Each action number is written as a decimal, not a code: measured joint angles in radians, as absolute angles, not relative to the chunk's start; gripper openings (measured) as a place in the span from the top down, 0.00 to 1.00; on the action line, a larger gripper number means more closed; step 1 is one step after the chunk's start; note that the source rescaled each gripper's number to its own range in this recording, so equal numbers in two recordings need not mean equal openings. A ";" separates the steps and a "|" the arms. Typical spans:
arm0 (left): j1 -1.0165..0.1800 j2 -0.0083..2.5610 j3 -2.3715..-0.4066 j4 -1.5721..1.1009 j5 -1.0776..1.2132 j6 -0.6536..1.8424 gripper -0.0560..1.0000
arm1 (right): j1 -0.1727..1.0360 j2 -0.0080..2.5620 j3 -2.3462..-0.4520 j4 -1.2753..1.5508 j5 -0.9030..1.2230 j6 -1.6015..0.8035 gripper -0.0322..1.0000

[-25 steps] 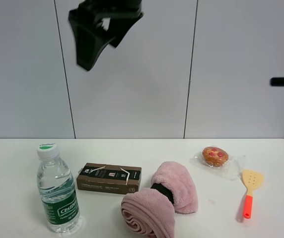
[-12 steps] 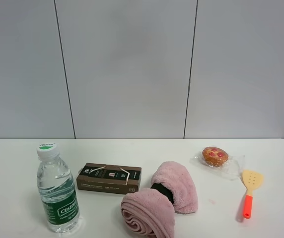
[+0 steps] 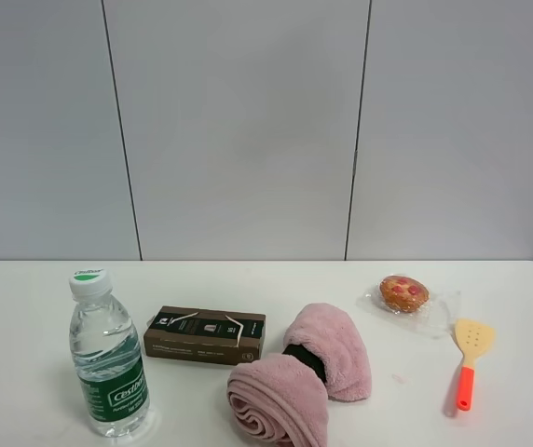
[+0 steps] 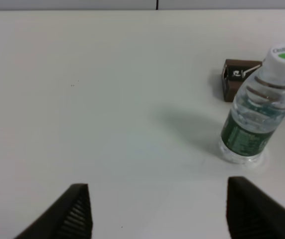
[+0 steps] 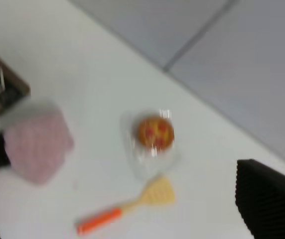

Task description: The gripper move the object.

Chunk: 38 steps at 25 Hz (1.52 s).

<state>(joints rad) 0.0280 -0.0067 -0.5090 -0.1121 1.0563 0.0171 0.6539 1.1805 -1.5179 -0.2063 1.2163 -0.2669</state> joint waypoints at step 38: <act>0.028 -0.007 -0.509 -0.112 1.056 0.017 0.00 | -0.068 -0.001 -0.505 0.195 1.062 -0.211 0.09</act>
<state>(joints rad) 0.0280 -0.0067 -0.5090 -0.1121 1.0563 0.0171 -0.0675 -0.0011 -0.5050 0.1953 1.0623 -0.2106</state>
